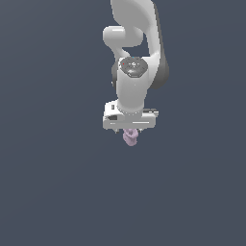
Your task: Pick up the object and move it to a goal position.
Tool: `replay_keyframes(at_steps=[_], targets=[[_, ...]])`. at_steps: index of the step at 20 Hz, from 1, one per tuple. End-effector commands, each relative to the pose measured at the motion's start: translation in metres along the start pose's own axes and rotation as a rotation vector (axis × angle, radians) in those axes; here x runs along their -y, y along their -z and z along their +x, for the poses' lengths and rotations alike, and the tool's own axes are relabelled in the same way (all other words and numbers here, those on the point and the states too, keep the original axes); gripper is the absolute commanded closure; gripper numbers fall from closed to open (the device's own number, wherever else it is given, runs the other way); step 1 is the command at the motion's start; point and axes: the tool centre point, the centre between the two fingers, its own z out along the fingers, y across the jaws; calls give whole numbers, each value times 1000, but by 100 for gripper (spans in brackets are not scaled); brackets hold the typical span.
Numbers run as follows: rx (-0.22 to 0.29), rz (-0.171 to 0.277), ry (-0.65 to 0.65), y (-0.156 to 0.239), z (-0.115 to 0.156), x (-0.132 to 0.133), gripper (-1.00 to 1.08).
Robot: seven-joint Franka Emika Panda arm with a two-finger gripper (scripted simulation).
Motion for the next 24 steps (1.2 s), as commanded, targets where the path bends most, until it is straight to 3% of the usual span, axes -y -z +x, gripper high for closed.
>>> replay_keyframes(at_steps=[1, 10, 24], targets=[[0, 0, 0, 0, 0, 0, -92], [24, -24, -41, -1, -5, -24, -92], [12, -12, 91, -14, -17, -12, -92]])
